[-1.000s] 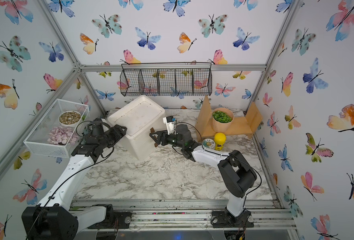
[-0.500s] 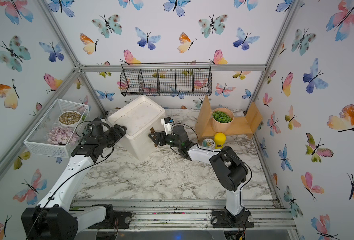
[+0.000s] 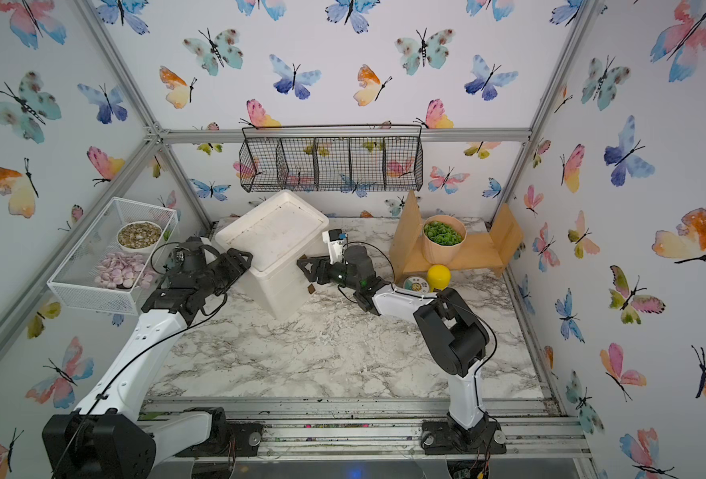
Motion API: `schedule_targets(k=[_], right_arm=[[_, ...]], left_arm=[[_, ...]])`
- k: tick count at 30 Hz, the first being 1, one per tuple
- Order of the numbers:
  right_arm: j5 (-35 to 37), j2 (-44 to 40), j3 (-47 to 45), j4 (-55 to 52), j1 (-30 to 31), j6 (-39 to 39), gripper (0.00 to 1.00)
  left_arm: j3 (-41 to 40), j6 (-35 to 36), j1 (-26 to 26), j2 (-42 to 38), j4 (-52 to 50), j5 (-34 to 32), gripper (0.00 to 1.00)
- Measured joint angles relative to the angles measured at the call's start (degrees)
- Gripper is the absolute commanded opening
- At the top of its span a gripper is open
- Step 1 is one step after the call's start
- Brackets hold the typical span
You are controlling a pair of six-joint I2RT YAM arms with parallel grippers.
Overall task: Take the microphone out of the drawer
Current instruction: Open the drawer in the storage box.
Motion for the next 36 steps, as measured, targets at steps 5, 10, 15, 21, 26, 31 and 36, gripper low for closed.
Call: schedule_targets(k=[5,10,15,21,26,31,36], right_arm=[[0.02,1.09,1.16,0.31,-0.22,0.48,0.45],[-0.2,1.86,1.22,0.28,-0.37,1.07,0.44],[-1.03,2.08,1.62,0.07,-0.7,1.64,0.42],[-1.55,2.1,1.7,0.28,-0.7,2.36,0.28],[-2.93,2.29,2.01,0.28,-0.83,2.51,0.07],[-4.26,2.93,2.45,0.26,-0.98,3.04,0.02],[-4.31,2.91,2.45,0.04,-0.98,2.69,0.02]], left_arm=[[0.0,-0.04,0.0,0.0,0.0,0.02,0.75],[0.0,-0.11,0.0,0.0,0.0,0.02,0.75],[0.0,-0.44,0.0,0.0,0.0,0.02,0.75],[0.0,-0.7,0.0,0.0,0.0,0.02,0.75],[0.0,-0.87,0.0,0.0,0.0,0.02,0.76],[0.0,-0.9,0.0,0.0,0.0,0.02,0.76],[0.0,-1.11,0.0,0.0,0.0,0.02,0.76]])
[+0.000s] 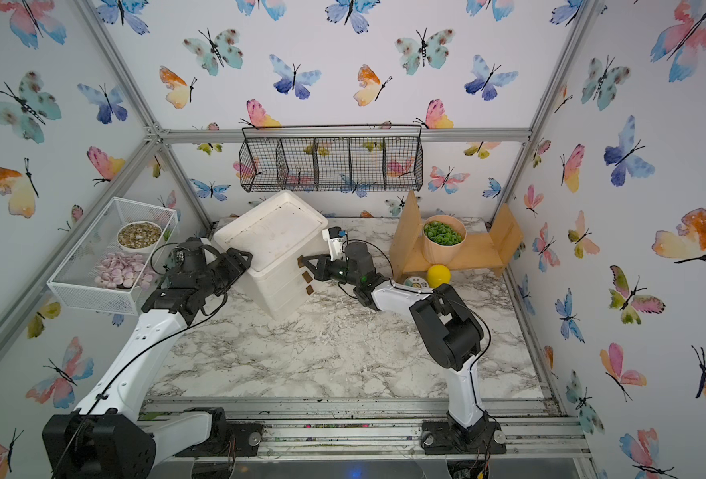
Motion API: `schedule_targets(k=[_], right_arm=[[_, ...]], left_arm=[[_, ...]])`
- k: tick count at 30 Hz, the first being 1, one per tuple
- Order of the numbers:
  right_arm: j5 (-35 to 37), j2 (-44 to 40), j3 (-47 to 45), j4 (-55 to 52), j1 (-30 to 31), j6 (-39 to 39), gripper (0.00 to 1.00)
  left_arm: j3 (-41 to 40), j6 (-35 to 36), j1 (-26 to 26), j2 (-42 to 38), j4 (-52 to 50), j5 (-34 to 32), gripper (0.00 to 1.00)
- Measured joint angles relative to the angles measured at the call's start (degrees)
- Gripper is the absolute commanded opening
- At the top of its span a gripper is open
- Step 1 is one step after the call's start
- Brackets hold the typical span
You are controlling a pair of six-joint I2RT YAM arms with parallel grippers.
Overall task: Take the microphone out of the drawer
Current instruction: Open the drawer in the storage box.
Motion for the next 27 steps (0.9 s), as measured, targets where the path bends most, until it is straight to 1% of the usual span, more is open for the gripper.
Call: schedule_targets(k=[5,13,27], right_arm=[[0.0,-0.79,-0.17,-1.18,0.04,-1.2,0.02],[0.04,-5.09,-3.04,-3.58,0.04,-4.04,0.02],[0.48,-12.33,-10.29,-6.75,-0.09,-8.35,0.03]], left_arm=[[0.0,-0.46,0.0,0.0,0.0,-0.02,0.76],[0.0,-1.57,0.0,0.04,0.02,-0.07,0.76],[0.0,-2.56,-0.13,0.07,0.02,-0.13,0.76]])
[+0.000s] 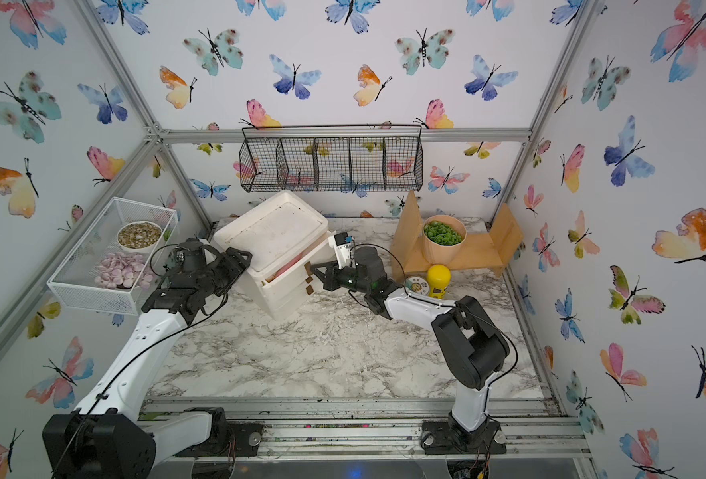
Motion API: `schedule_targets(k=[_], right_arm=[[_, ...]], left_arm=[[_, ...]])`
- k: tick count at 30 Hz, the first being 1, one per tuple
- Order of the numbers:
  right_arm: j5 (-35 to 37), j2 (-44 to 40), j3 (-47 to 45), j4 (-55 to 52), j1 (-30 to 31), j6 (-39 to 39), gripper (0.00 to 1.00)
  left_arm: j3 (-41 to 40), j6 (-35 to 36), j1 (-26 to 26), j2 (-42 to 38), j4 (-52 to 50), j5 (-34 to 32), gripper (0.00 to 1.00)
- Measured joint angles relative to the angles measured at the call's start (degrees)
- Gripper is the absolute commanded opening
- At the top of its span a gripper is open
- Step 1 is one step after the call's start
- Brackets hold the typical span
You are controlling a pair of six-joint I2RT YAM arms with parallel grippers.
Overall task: Take the microphone out of the drawer
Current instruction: Open the drawer in the storage box.
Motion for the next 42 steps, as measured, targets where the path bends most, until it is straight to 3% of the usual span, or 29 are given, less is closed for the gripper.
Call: schedule_targets(k=[22,33,35,37,40,42], right_arm=[[3.23,-16.65,-11.41,-12.81,-0.31,-7.15,0.03],[5.46,-19.26,-13.09,-14.95,-0.31,-7.37,0.03],[6.58,-19.41,-13.07,-15.76,-0.31,-7.04,0.09],[8.22,-19.67,-12.92,-16.98,-0.28,-6.86,0.22],[10.84,-21.11,-12.98,-20.04,-0.2,-6.27,0.34],[12.72,-22.69,-13.09,-20.98,-0.2,-5.81,0.52]], left_arm=[[0.0,0.0,-0.26,0.66,0.02,-0.81,0.76],[0.0,0.02,-0.26,1.18,0.07,-0.92,0.77],[0.0,0.07,-0.26,1.2,0.07,-0.92,0.77],[0.0,0.2,-0.26,1.22,0.07,-0.94,0.77],[0.0,0.33,-0.26,1.22,0.07,-0.94,0.77],[0.0,0.46,-0.26,1.22,0.09,-0.98,0.78]])
